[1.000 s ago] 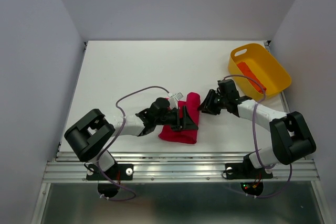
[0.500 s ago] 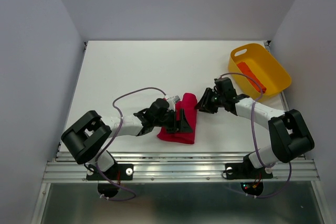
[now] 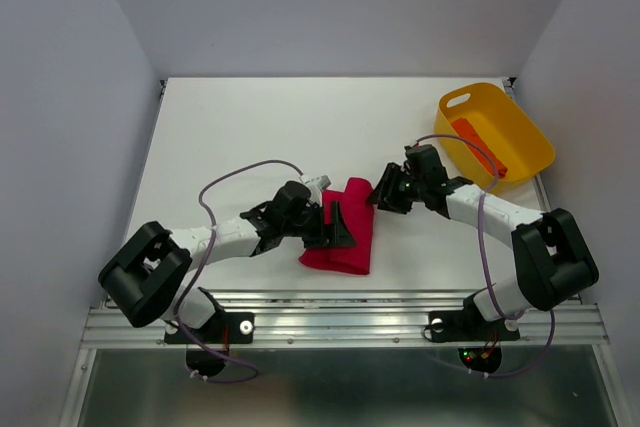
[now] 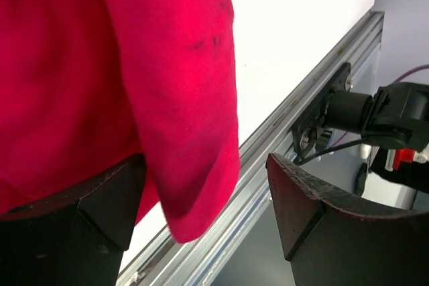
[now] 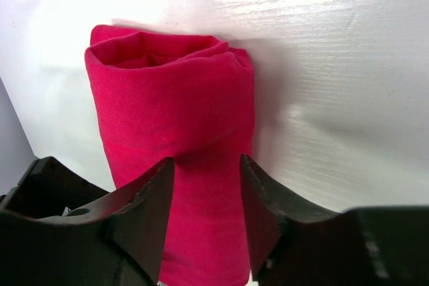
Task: Roll the t-shirts
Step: Roll the T-shirt to the center of the board.
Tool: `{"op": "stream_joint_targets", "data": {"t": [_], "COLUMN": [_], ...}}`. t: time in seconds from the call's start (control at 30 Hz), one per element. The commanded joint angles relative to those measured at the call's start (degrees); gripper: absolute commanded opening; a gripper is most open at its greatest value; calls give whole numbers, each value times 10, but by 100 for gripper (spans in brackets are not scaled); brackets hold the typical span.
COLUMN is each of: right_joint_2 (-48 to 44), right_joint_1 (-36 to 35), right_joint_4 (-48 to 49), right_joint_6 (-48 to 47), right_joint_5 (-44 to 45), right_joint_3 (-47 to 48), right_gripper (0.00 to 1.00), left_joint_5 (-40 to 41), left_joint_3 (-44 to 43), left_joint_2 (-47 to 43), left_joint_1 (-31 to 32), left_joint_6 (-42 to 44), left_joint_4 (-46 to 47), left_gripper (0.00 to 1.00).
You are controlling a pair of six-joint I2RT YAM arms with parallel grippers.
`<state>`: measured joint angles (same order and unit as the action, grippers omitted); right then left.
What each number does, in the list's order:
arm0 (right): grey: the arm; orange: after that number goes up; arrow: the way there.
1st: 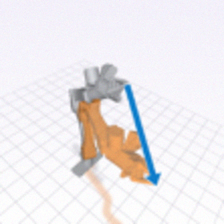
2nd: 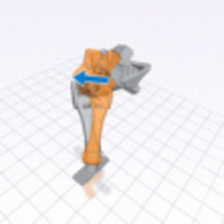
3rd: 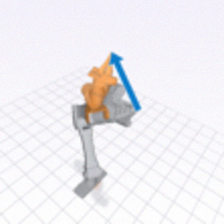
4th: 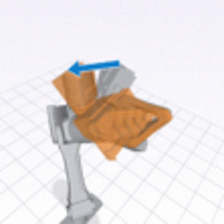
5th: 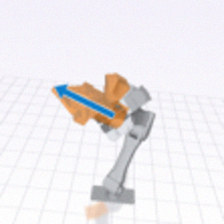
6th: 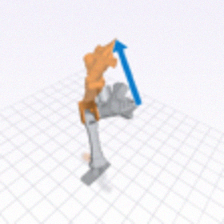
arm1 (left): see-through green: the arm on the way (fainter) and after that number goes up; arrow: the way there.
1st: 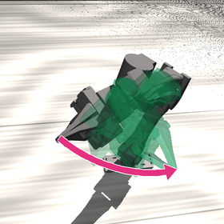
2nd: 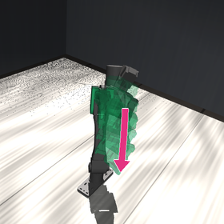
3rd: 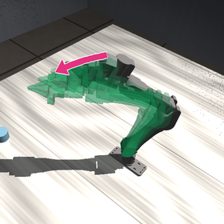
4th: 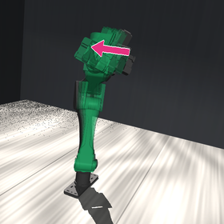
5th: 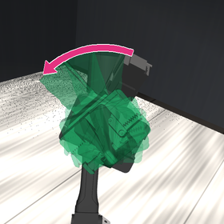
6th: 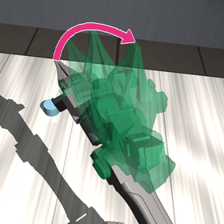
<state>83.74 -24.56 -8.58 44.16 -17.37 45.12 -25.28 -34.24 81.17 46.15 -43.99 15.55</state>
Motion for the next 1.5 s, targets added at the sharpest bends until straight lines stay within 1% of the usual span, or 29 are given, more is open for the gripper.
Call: {"op": "stream_joint_targets", "data": {"t": [0.0, 0.1, 0.2, 0.23, 0.27, 0.3, 0.37, 0.4, 0.5, 0.53, 0.57, 0.6, 0.7, 0.73, 0.83, 0.87, 0.9, 0.93, 0.97, 1.0, 1.1, 1.27, 1.47], "right_joint_2": [-17, -24, -34, -37, -41, -44, -52, -54, -61, -64, -66, -72, -76, -76, -72, -64, -60, -55, -48, -46, -32, 2, 48], "right_joint_1": [-8, -8, -15, -15, -29, -36, -51, -67, -93, -109, -118, -137, -167, -192, -235, -263, -277, -291, -317, -329, -366, -396, -436], "right_joint_4": [-4, -17, -33, -38, -51, -57, -71, -83, -109, -115, -117, -127, -158, -165, -198, -207, -222, -228, -233, -240, -258, -278, -300], "right_joint_6": [-12, -17, -27, -29, -35, -39, -43, -49, -56, -58, -60, -64, -73, -74, -79, -80, -80, -79, -78, -76, -73, -67, -55], "right_joint_5": [25, 38, 53, 59, 75, 83, 101, 120, 158, 165, 171, 196, 236, 246, 297, 309, 332, 346, 358, 383, 417, 450, 491], "right_joint_3": [33, 37, 39, 41, 45, 47, 52, 58, 71, 73, 74, 77, 88, 97, 115, 126, 131, 134, 136, 136, 141, 170, 195], "right_gripper": [52, 55, 55, 55, 55, 55, 55, 55, 55, 56, 56, 58, 61, 63, 68, 70, 75, 78, 79, 80, 85, 90, 93], "left_joint_5": [8, 15, 30, 36, 39, 40, 45, 46, 48, 46, 42, 35, 23, 15, 2, -2, -5, -6, -7, -7, 2, 4, 6], "left_joint_3": [-3, 0, 15, 20, 27, 30, 34, 35, 37, 36, 34, 31, 27, 24, 20, 19, 20, 19, 16, 15, 6, 0, -5], "left_joint_2": [-43, -59, -86, -91, -99, -101, -101, -94, -75, -70, -59, -53, -35, -29, -3, 7, 14, 19, 30, 36, 57, 74, 87], "left_joint_1": [-25, -42, -72, -80, -93, -98, -106, -112, -115, -116, -115, -115, -115, -115, -114, -114, -115, -115, -115, -114, -115, -115, -116], "left_joint_6": [28, 30, 18, 13, 4, 0, -8, -17, -35, -37, -38, -41, -42, -39, -35, -34, -35, -33, -32, -30, -22, -18, -15], "left_joint_4": [-25, -43, -40, -38, -34, -31, -26, -25, -7, -5, 3, 11, 16, 11, 9, 7, 6, 4, -3, -7, -27, -31, -27], "left_gripper": [83, 83, 77, 73, 71, 66, 61, 54, 41, 32, 26, 17, 4, 0, 0, 0, 0, 0, 0, 0, 0, 0, 0]}}
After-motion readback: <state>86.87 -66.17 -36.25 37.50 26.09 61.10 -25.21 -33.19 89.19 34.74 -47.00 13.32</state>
